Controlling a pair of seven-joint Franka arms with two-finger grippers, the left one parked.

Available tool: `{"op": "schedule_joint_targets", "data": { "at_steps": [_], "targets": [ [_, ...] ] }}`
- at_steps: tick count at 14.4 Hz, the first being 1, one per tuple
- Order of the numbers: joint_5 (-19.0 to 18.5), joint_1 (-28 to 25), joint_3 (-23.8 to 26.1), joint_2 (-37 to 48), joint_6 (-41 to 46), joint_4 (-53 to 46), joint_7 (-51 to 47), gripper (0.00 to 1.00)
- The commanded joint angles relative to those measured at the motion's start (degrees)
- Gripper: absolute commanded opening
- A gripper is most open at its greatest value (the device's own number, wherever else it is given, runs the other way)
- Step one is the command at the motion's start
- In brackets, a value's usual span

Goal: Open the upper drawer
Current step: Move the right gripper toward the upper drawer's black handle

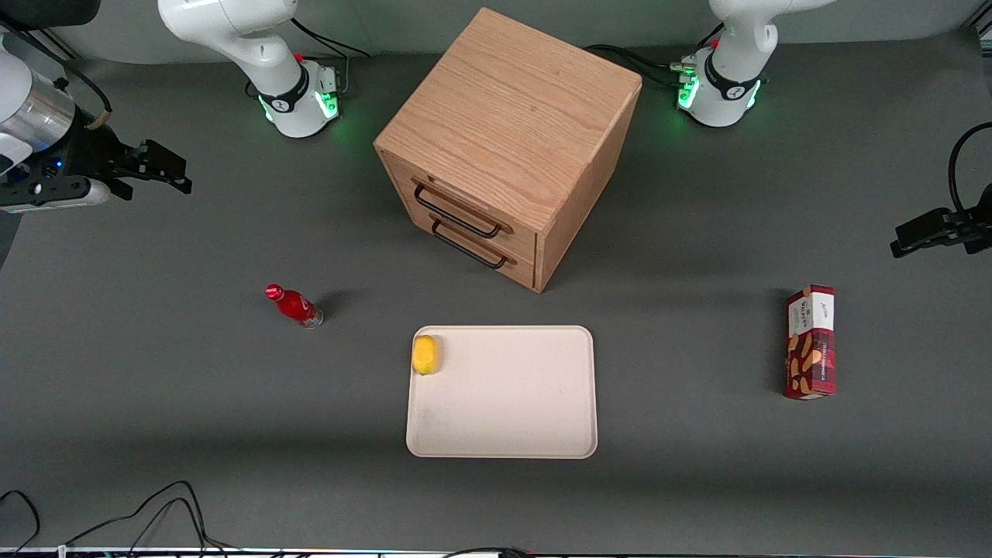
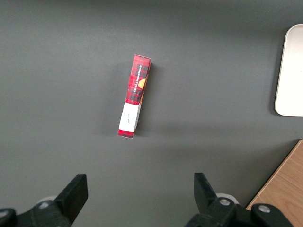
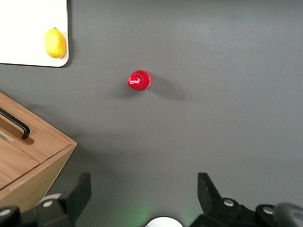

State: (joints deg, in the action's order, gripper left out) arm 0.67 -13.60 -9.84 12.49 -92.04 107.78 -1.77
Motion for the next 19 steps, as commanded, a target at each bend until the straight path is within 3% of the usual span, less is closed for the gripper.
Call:
{"op": "schedule_joint_targets", "data": {
  "at_steps": [1, 11, 16, 19],
  "targets": [
    [0.21, 0.24, 0.35, 1.40, -0.86, 0.94, -1.30, 1.00],
    [2.84, -2.58, 2.55, -3.43, 0.02, -3.72, 0.19, 1.00],
    [3.72, -4.33, 5.01, -17.39, 0.72, -16.71, 0.19, 1.00],
    [8.36, -4.51, 5.36, -19.69, 0.63, -18.13, 0.28, 1.00]
  ]
}}
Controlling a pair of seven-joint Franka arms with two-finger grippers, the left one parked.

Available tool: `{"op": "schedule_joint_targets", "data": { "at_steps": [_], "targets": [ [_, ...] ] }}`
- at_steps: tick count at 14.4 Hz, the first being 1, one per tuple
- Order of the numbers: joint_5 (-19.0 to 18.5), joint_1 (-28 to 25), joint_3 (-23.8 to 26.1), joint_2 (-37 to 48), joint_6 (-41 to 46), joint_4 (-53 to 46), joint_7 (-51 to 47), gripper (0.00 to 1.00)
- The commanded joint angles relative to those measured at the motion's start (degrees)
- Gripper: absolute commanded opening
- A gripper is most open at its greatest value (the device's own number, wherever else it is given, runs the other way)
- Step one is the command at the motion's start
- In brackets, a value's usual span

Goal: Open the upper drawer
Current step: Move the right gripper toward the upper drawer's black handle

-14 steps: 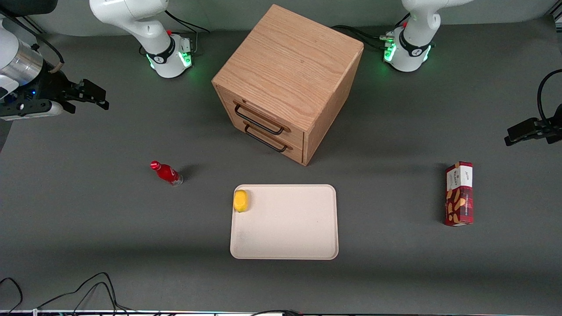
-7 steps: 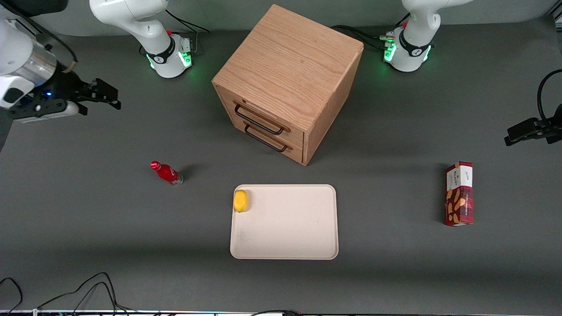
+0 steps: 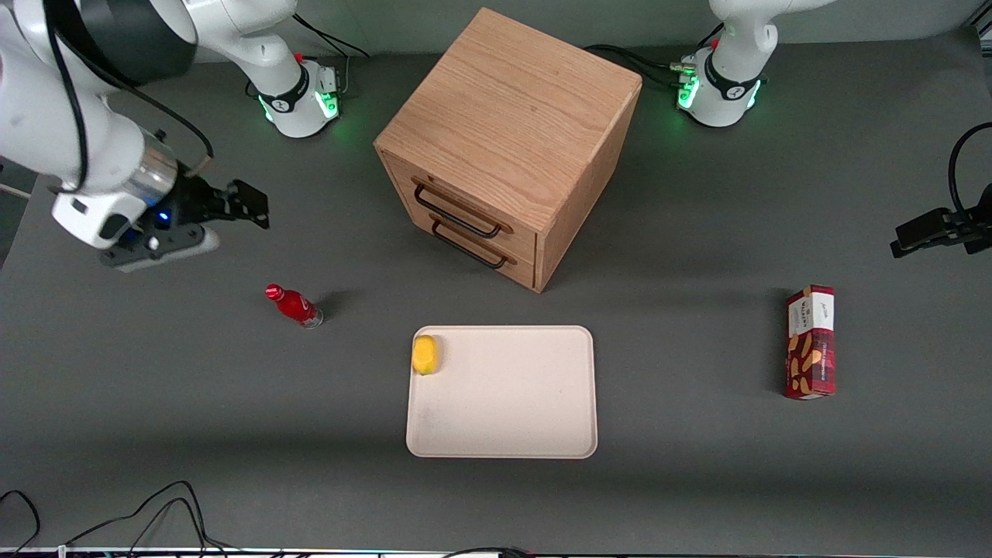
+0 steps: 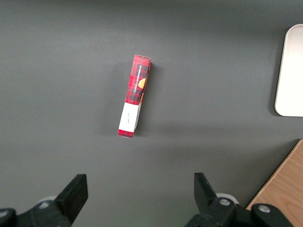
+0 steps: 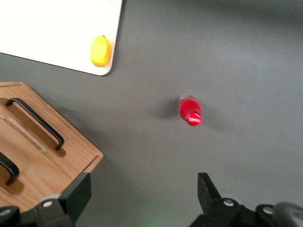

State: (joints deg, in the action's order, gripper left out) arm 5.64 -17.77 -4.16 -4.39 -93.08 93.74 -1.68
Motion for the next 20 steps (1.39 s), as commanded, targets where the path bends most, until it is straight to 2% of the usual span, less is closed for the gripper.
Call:
{"op": "schedule_joint_targets", "data": {
  "at_steps": [1, 4, 8, 11, 13, 20],
  "targets": [
    [5.06, -0.77, -0.23, -3.69, 1.67, -4.26, 0.44, 1.00],
    [5.35, -1.04, 4.06, -5.01, 1.15, -5.49, 13.76, 1.00],
    [10.69, -0.95, 6.35, -8.61, 0.44, -6.99, 17.83, 1.00],
    [10.97, -0.87, 11.17, -12.92, -2.79, -7.78, 24.60, 1.00],
    [12.11, -1.13, 12.86, -14.58, -4.74, -7.69, 25.23, 1.00],
    [11.32, -2.00, 18.40, -19.86, -7.73, -10.23, 25.23, 1.00]
  ]
}}
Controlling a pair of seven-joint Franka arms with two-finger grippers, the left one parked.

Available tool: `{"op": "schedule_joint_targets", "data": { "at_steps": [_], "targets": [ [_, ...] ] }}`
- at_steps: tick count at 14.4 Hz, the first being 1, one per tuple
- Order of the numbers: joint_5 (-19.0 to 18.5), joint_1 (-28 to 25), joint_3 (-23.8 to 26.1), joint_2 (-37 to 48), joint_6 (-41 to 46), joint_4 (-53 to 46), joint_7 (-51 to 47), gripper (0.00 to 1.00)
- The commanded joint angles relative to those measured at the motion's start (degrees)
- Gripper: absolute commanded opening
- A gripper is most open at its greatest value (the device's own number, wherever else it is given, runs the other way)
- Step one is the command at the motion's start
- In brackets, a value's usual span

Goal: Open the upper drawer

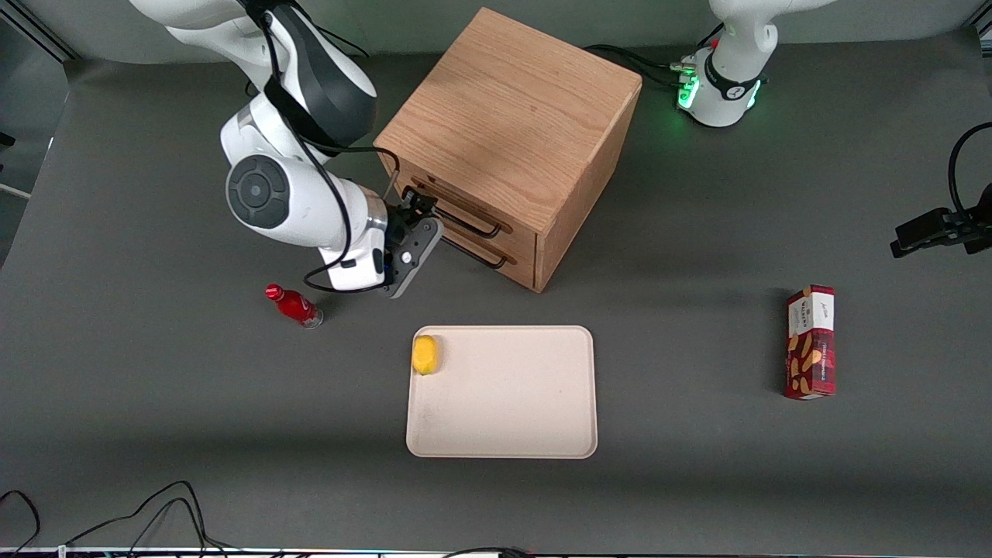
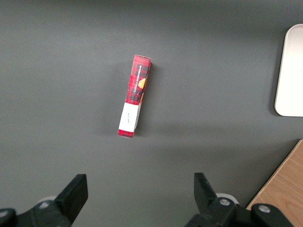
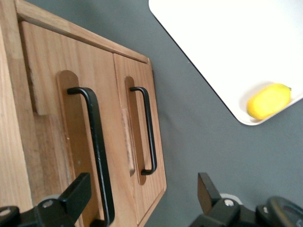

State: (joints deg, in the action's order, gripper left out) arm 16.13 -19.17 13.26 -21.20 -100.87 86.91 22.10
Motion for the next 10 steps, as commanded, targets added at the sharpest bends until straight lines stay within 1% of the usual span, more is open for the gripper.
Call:
{"op": "schedule_joint_targets", "data": {
  "at_steps": [1, 3, 6, 10],
  "targets": [
    [0.66, -1.56, 0.98, -3.32, -0.46, -3.58, 1.45, 1.00],
    [0.48, -2.19, 1.07, -3.41, -1.87, -2.97, 1.54, 1.00],
    [-1.45, -2.98, 1.16, -3.41, -2.05, -1.92, 3.12, 1.00],
    [-1.71, -2.89, 1.07, -2.10, -4.41, 1.76, 4.87, 1.00]
  ]
}}
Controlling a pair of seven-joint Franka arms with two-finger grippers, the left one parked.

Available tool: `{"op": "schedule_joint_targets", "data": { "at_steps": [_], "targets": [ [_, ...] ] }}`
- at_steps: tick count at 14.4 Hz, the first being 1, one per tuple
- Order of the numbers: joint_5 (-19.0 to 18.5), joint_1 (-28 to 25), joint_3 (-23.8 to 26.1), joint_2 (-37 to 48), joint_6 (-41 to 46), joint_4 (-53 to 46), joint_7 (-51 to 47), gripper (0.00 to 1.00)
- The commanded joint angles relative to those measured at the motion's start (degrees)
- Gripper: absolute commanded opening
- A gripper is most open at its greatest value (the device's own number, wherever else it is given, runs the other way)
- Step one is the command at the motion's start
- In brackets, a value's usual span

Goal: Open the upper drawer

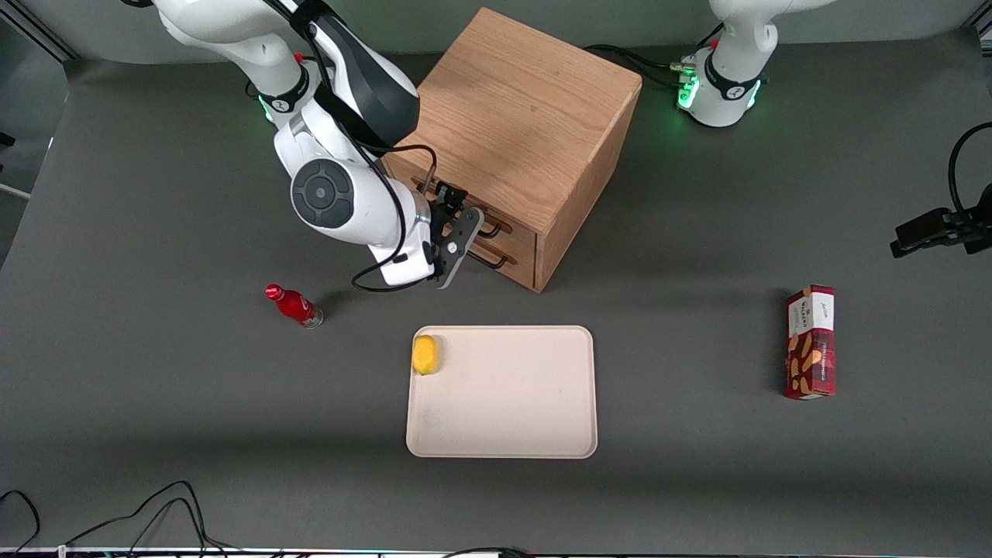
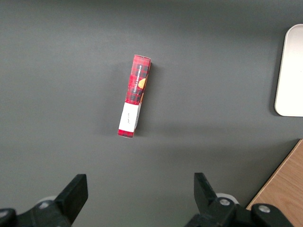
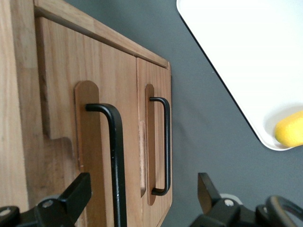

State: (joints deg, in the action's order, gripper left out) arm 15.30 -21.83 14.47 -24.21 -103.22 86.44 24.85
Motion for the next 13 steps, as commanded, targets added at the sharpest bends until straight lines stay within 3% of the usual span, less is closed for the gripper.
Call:
{"op": "schedule_joint_targets", "data": {
  "at_steps": [1, 13],
  "targets": [
    [-1.06, -0.15, -0.15, 1.62, -3.03, 3.72, 2.13, 1.00],
    [-2.64, 0.12, 0.56, 4.18, -8.66, 10.59, 4.15, 1.00]
  ]
}}
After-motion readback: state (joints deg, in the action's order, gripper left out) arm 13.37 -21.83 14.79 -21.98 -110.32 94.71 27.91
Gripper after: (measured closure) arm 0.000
